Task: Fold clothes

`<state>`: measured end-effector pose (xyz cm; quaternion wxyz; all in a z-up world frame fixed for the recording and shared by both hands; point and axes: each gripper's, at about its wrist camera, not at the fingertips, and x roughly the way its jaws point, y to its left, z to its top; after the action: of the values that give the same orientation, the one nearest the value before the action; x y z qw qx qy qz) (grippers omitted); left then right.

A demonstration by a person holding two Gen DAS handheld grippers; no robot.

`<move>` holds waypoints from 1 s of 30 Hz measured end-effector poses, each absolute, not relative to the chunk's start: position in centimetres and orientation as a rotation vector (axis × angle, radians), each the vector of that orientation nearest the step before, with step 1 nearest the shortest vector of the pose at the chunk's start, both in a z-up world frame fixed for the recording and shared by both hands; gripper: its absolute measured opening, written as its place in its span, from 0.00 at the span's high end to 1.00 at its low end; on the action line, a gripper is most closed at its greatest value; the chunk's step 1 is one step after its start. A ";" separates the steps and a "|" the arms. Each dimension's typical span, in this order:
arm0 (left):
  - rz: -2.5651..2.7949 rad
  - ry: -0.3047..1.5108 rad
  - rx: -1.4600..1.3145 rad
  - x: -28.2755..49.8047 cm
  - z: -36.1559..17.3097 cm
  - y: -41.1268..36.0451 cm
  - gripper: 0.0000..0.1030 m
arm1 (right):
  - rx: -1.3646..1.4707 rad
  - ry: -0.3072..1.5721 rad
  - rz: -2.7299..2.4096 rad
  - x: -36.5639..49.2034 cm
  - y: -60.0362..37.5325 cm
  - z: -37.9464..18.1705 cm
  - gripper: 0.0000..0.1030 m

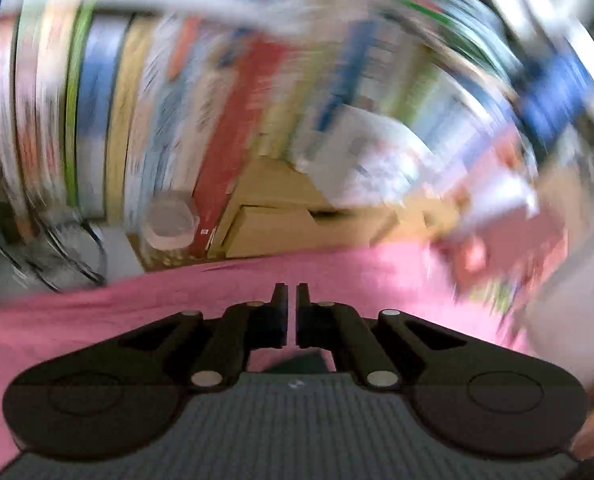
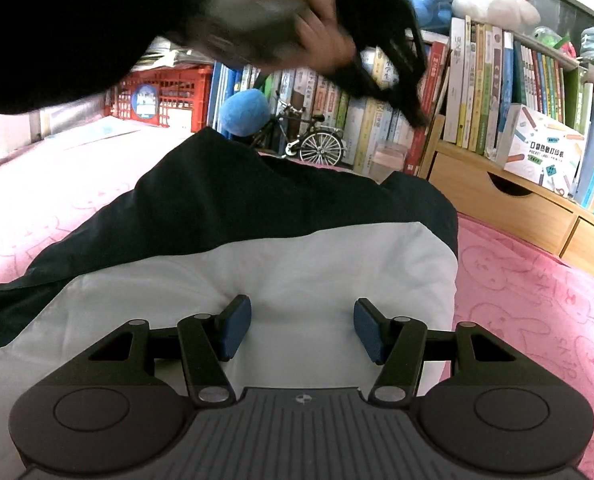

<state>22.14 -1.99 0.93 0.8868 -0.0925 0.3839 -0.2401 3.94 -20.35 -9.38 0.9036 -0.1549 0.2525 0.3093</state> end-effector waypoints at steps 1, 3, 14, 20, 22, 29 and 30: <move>-0.504 0.782 -0.108 19.8 1.5 -2.5 0.97 | -0.318 0.523 0.640 4.0 -20.4 -9.4 0.44; -0.506 0.774 0.010 15.1 1.5 -3.1 0.95 | -0.315 0.525 0.642 4.2 -20.4 -9.3 0.44; -0.212 0.843 0.174 9.8 -7.7 -1.8 0.98 | -0.303 0.550 0.653 3.8 -20.7 -8.5 0.43; -0.075 0.827 0.202 13.6 -9.0 -0.4 0.97 | -0.295 0.680 0.682 1.8 -23.1 -5.6 0.33; -0.042 0.812 0.161 13.0 -7.5 1.0 0.97 | -0.365 0.727 0.730 -0.3 -23.9 -5.6 0.32; -0.189 0.756 0.091 1.7 -2.9 0.3 0.95 | -0.368 0.887 0.779 -4.0 -26.7 -4.5 0.36; -0.208 0.784 0.088 0.1 -3.3 -0.2 0.92 | -0.352 0.893 0.769 -4.1 -26.6 -4.3 0.36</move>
<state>0.10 -0.23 -3.30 0.9180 0.0430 0.3811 -0.1011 -4.13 -26.62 -4.28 0.8168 -0.1653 0.4188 0.3608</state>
